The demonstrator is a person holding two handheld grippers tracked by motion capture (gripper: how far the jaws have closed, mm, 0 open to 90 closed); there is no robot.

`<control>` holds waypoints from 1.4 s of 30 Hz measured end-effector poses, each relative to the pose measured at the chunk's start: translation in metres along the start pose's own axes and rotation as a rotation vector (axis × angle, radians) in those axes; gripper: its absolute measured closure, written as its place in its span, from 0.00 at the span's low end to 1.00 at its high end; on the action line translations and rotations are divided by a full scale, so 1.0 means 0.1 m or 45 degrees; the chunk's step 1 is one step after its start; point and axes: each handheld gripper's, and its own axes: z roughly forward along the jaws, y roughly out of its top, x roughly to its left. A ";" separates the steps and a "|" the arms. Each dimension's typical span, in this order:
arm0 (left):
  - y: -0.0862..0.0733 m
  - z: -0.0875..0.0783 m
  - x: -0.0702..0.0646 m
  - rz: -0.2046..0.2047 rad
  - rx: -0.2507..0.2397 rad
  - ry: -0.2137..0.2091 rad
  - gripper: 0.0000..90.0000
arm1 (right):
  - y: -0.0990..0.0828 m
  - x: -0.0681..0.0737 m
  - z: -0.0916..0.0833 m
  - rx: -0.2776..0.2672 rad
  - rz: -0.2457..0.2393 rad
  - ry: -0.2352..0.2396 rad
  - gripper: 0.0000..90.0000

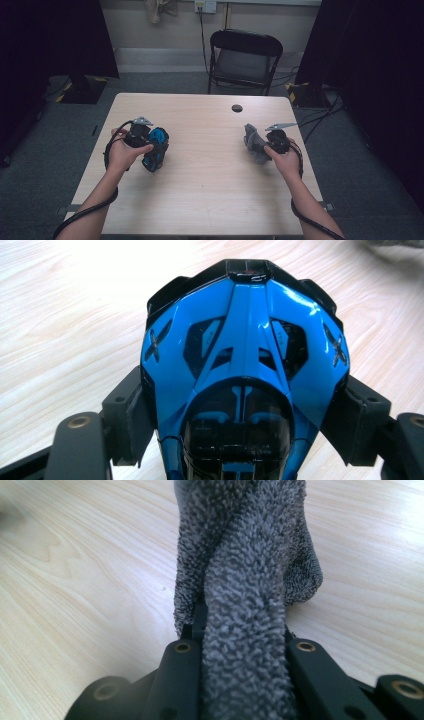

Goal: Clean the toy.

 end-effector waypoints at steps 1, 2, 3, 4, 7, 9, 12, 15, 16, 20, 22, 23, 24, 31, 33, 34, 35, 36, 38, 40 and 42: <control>-0.01 0.00 0.02 -0.001 0.003 0.006 0.27 | -0.01 -0.01 0.00 0.000 0.005 -0.004 0.85; -0.02 -0.01 0.04 -0.002 0.006 0.012 0.27 | -0.01 -0.02 -0.01 -0.002 0.009 -0.005 0.85; -0.02 -0.01 0.04 -0.002 0.006 0.012 0.27 | -0.01 -0.02 -0.01 -0.002 0.009 -0.005 0.85; -0.03 -0.01 0.06 -0.011 0.006 0.017 0.27 | -0.01 -0.03 -0.01 -0.002 0.007 -0.008 0.85; -0.07 -0.03 0.13 -0.024 0.030 0.025 0.27 | -0.03 -0.06 -0.02 -0.003 0.008 -0.025 0.85; -0.10 -0.04 0.17 -0.036 0.033 0.031 0.27 | -0.06 -0.10 -0.03 -0.006 0.017 -0.042 0.85; -0.13 -0.08 0.23 -0.039 0.042 0.053 0.27 | -0.09 -0.17 -0.05 -0.014 0.037 -0.068 0.85; -0.13 -0.09 0.26 -0.042 0.052 0.071 0.27 | -0.11 -0.21 -0.06 -0.018 0.055 -0.084 0.84; -0.14 -0.10 0.28 -0.044 0.053 0.074 0.27 | -0.12 -0.23 -0.06 -0.019 0.059 -0.090 0.84; -0.15 -0.10 0.32 -0.056 0.058 0.083 0.27 | -0.16 -0.31 -0.04 -0.024 0.084 -0.126 0.84; -0.15 -0.08 0.32 -0.044 0.065 0.090 0.27 | -0.18 -0.32 -0.02 -0.025 0.094 -0.133 0.84; -0.15 -0.08 0.32 -0.044 0.065 0.090 0.27 | -0.18 -0.32 -0.01 -0.025 0.093 -0.147 0.84; -0.14 -0.07 0.32 -0.045 0.068 0.090 0.27 | -0.19 -0.33 -0.01 -0.024 0.096 -0.153 0.84; -0.14 0.02 0.32 -0.037 0.081 0.090 0.27 | -0.25 -0.38 0.04 -0.032 0.114 -0.169 0.82; -0.14 0.05 0.32 -0.035 0.082 0.095 0.27 | -0.27 -0.39 0.05 -0.036 0.119 -0.175 0.82; -0.14 0.06 0.32 -0.036 0.078 0.096 0.27 | -0.27 -0.39 0.06 -0.036 0.122 -0.174 0.82; -0.14 0.07 0.32 -0.033 0.084 0.096 0.27 | -0.27 -0.39 0.06 -0.034 0.125 -0.174 0.82; -0.14 0.09 0.32 -0.037 0.077 0.098 0.27 | -0.27 -0.39 0.06 -0.037 0.125 -0.180 0.81; -0.14 0.13 0.31 -0.043 0.078 0.101 0.27 | -0.27 -0.39 0.07 -0.047 0.126 -0.181 0.80; -0.13 0.16 0.31 -0.036 0.085 0.107 0.27 | -0.27 -0.39 0.08 -0.050 0.119 -0.185 0.80; -0.13 0.19 0.31 -0.039 0.087 0.103 0.27 | -0.27 -0.38 0.09 -0.049 0.113 -0.189 0.80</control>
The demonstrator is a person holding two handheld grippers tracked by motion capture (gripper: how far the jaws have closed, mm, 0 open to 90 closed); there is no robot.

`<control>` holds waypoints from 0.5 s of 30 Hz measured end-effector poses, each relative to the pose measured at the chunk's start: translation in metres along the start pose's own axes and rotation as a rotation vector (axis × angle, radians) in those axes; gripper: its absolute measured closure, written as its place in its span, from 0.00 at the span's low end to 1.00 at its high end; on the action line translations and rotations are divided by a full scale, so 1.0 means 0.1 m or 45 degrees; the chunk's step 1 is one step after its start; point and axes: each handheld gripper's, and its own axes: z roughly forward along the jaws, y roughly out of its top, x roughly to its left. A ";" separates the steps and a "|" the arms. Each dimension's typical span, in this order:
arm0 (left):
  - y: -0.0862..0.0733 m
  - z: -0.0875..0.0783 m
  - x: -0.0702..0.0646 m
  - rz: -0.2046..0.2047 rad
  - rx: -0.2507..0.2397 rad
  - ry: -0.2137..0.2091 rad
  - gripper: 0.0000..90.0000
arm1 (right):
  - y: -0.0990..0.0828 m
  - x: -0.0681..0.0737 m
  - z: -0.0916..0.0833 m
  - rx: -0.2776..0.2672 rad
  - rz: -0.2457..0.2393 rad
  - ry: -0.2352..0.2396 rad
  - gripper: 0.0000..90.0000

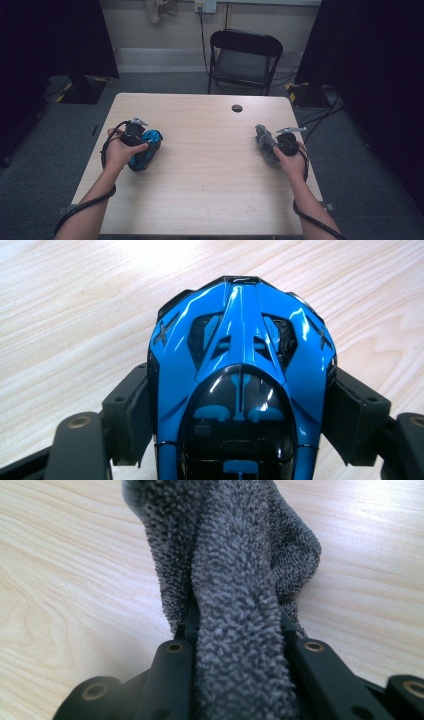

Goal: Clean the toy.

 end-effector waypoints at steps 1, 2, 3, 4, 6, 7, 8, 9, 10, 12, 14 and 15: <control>0.00 0.00 0.00 0.000 0.000 0.000 0.27 | 0.00 0.00 0.00 0.000 0.000 0.000 0.80; 0.00 0.03 0.01 -0.002 0.002 0.002 0.27 | 0.00 0.00 0.01 -0.003 0.002 0.002 0.80; 0.00 0.03 0.01 -0.002 0.002 0.002 0.27 | 0.00 0.00 0.01 -0.003 0.002 0.002 0.80; 0.00 0.05 0.01 -0.009 0.004 0.003 0.27 | 0.00 0.00 0.01 -0.005 0.003 0.002 0.79; 0.01 0.09 0.01 0.012 0.014 -0.005 0.27 | 0.00 0.00 0.02 -0.006 0.003 0.000 0.77; 0.01 0.12 0.00 0.012 0.015 0.000 0.27 | 0.00 0.00 0.02 -0.007 0.004 0.000 0.77; 0.01 0.12 0.00 0.012 0.015 0.000 0.27 | 0.00 0.00 0.02 -0.009 0.003 0.000 0.77; 0.01 0.13 0.00 0.009 0.018 0.001 0.27 | 0.00 0.00 0.02 -0.009 0.003 0.000 0.77; 0.02 0.17 0.00 0.009 0.029 0.000 0.27 | 0.00 -0.01 0.02 -0.009 0.003 0.006 0.76; 0.01 0.21 0.00 0.001 0.025 0.001 0.27 | 0.00 0.00 0.03 -0.006 0.004 0.006 0.75; 0.01 0.26 0.00 0.000 0.033 0.000 0.27 | -0.01 0.00 0.03 -0.007 0.004 0.007 0.73; 0.01 0.26 0.00 0.000 0.033 0.000 0.27 | -0.01 0.00 0.03 -0.007 0.004 0.007 0.73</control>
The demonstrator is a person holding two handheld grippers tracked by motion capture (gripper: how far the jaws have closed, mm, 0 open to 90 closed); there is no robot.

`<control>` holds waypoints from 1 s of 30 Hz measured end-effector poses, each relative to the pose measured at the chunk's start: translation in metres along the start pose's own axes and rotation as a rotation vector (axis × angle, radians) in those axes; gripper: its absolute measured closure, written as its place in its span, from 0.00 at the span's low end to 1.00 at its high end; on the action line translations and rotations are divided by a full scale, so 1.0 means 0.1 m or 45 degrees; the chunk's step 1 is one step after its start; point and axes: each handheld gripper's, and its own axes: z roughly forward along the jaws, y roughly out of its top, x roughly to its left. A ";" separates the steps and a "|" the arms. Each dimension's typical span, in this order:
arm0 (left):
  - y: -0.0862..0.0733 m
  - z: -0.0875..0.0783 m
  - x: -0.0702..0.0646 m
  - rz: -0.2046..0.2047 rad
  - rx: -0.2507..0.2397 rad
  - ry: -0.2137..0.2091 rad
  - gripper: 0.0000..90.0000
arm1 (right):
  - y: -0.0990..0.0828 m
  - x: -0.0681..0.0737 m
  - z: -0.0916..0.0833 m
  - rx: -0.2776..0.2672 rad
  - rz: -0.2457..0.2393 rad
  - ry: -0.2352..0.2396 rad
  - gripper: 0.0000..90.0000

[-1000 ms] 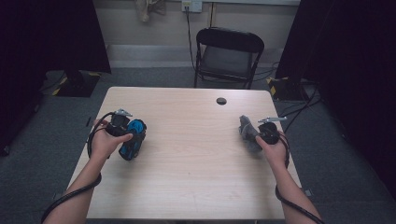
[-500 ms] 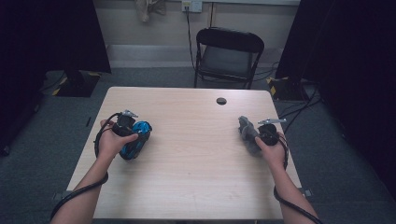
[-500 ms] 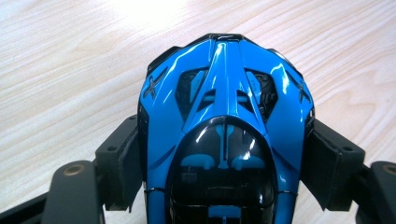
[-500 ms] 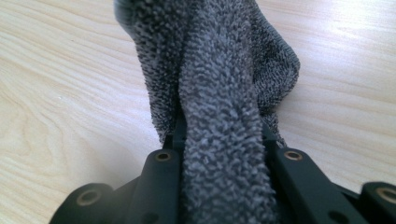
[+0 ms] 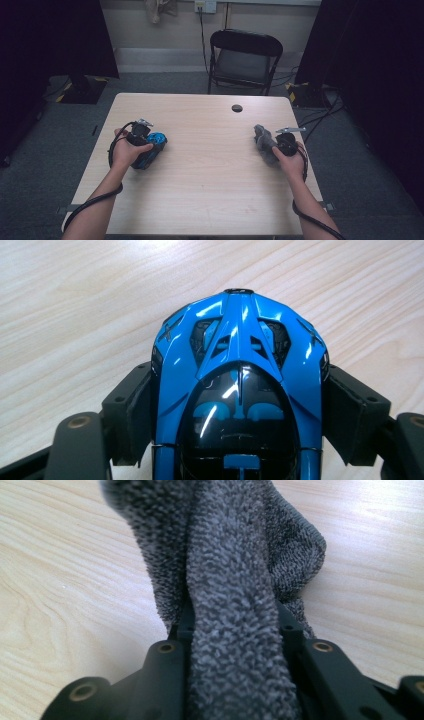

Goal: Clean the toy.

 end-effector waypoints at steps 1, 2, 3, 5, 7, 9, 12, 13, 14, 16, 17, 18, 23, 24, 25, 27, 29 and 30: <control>0.00 0.02 0.00 -0.001 0.003 0.000 0.27 | 0.00 0.00 0.00 0.003 0.000 0.003 0.73; 0.00 0.04 0.00 -0.007 0.002 0.002 0.27 | 0.00 0.00 0.01 0.001 0.001 0.004 0.72; 0.00 0.06 0.01 -0.011 0.006 -0.004 0.27 | 0.00 0.00 0.01 0.000 0.004 0.005 0.72; -0.01 0.10 0.02 -0.024 -0.002 -0.009 0.27 | -0.01 0.00 0.02 0.000 -0.002 0.009 0.70; 0.00 0.12 0.02 -0.028 -0.004 -0.008 0.27 | -0.01 0.01 0.02 0.003 -0.002 0.009 0.69; 0.00 0.15 0.02 -0.030 0.009 -0.009 0.27 | -0.01 0.01 0.03 0.000 0.001 0.008 0.67; 0.01 0.19 0.02 -0.024 0.008 0.002 0.27 | 0.00 0.01 0.03 -0.002 0.004 0.013 0.64; 0.01 0.20 0.01 -0.024 0.009 0.002 0.27 | 0.00 0.02 0.03 -0.005 -0.001 0.011 0.63; 0.01 0.20 0.01 -0.024 0.009 0.002 0.27 | 0.00 0.02 0.03 -0.005 -0.001 0.011 0.63; 0.01 0.23 0.01 -0.024 0.015 0.007 0.27 | 0.01 0.03 0.03 -0.009 -0.004 0.008 0.59; 0.01 0.24 0.01 -0.025 0.011 0.009 0.27 | 0.01 0.02 0.02 -0.008 -0.001 0.011 0.59; 0.01 0.24 0.01 -0.025 0.011 0.009 0.27 | 0.01 0.02 0.02 -0.008 -0.001 0.011 0.59; 0.01 0.25 0.01 -0.019 0.006 0.017 0.27 | 0.02 0.02 0.02 -0.011 0.000 0.018 0.54; 0.01 0.25 0.00 -0.016 0.005 0.019 0.27 | 0.02 0.02 0.02 -0.011 0.000 0.018 0.54; 0.01 0.26 0.00 -0.016 0.007 0.021 0.27 | 0.02 0.02 0.01 -0.013 -0.001 0.017 0.53; 0.01 0.26 -0.01 0.004 0.003 0.031 0.27 | 0.03 0.03 0.01 -0.018 -0.003 0.020 0.51; 0.01 0.27 -0.02 0.009 -0.004 0.038 0.27 | 0.03 0.03 0.01 -0.016 -0.008 0.015 0.50; 0.01 0.27 -0.03 0.011 -0.002 0.040 0.27 | 0.03 0.04 0.01 -0.016 -0.008 0.017 0.49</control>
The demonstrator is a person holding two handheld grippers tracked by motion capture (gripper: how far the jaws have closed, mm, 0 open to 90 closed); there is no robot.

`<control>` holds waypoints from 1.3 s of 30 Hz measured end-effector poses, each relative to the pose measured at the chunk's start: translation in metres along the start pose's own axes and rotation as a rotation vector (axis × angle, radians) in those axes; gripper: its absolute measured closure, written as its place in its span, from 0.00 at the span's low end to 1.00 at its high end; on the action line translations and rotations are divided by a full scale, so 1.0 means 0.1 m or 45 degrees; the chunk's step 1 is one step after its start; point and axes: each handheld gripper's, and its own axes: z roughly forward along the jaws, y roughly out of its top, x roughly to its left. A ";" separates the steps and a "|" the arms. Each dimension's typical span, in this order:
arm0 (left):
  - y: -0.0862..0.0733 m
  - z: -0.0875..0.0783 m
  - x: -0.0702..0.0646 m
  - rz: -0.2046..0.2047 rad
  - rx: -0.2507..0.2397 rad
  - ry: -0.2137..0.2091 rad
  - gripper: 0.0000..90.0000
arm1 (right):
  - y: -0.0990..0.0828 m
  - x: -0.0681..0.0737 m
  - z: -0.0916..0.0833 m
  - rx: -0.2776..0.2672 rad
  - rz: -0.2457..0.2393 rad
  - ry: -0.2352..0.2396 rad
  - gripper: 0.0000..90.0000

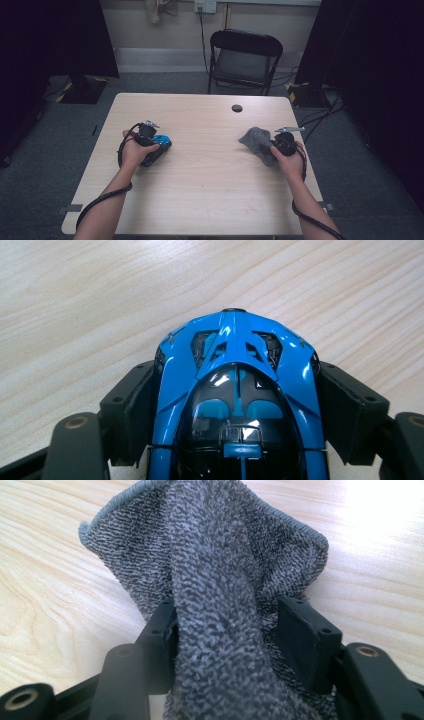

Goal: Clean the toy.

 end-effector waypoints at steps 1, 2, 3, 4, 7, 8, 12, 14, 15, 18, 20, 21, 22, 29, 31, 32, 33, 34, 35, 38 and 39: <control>0.00 0.00 0.00 0.001 0.001 0.001 0.27 | 0.00 0.00 0.00 -0.001 -0.003 -0.003 0.49; 0.00 0.00 0.00 0.001 0.001 0.001 0.27 | 0.00 0.00 0.00 -0.001 -0.003 -0.003 0.49; 0.00 0.00 0.00 0.000 -0.005 0.005 0.27 | 0.01 0.00 -0.01 -0.008 0.003 0.005 0.48; 0.00 0.01 0.00 0.002 -0.009 0.007 0.27 | 0.01 0.00 -0.01 -0.008 0.003 0.005 0.48; -0.01 0.01 -0.01 0.012 -0.012 0.012 0.27 | 0.01 0.00 -0.01 -0.008 0.005 0.004 0.47; -0.01 0.01 -0.01 0.017 -0.011 0.013 0.27 | 0.01 0.01 -0.01 -0.011 0.007 0.008 0.46; 0.00 0.01 -0.02 0.031 -0.003 0.023 0.27 | 0.01 0.03 -0.01 -0.013 0.003 0.006 0.44; 0.00 0.01 -0.02 0.031 -0.004 0.024 0.27 | 0.01 0.03 -0.01 -0.010 0.004 0.009 0.44; 0.00 0.01 -0.02 0.032 -0.005 0.025 0.27 | 0.01 0.03 0.00 -0.008 0.002 0.012 0.44; 0.00 0.01 -0.02 0.036 -0.001 0.026 0.27 | 0.01 0.04 0.00 -0.002 0.008 0.021 0.42; 0.00 0.01 -0.02 0.035 0.002 0.026 0.27 | 0.01 0.04 0.00 -0.002 0.008 0.022 0.41; 0.00 0.01 -0.02 0.037 0.003 0.024 0.27 | 0.01 0.04 0.00 -0.002 0.008 0.022 0.40; 0.00 0.01 -0.02 0.037 0.003 0.024 0.27 | 0.01 0.04 0.00 -0.002 0.008 0.022 0.40; 0.00 0.00 -0.02 0.038 0.009 0.025 0.26 | 0.03 0.05 -0.01 -0.012 -0.003 0.024 0.32; 0.00 0.00 -0.02 0.032 0.011 0.024 0.26 | 0.04 0.05 -0.02 -0.012 0.002 0.025 0.32; 0.00 0.00 -0.02 0.032 0.011 0.024 0.26 | 0.04 0.05 -0.02 -0.012 0.002 0.025 0.32; 0.01 -0.01 -0.02 0.036 0.012 0.029 0.26 | 0.04 0.05 -0.02 -0.012 0.003 0.028 0.31; 0.00 -0.01 -0.02 0.032 0.014 0.030 0.26 | 0.05 0.05 -0.03 -0.013 0.000 0.028 0.31; 0.00 -0.02 -0.02 0.026 0.012 0.027 0.26 | 0.06 0.06 -0.04 -0.016 -0.005 0.032 0.31; 0.00 -0.03 -0.01 0.021 0.003 0.017 0.26 | 0.07 0.07 -0.04 -0.014 -0.016 0.038 0.30; 0.00 -0.04 -0.01 0.012 -0.009 0.012 0.26 | 0.08 0.08 -0.04 -0.009 -0.019 0.037 0.30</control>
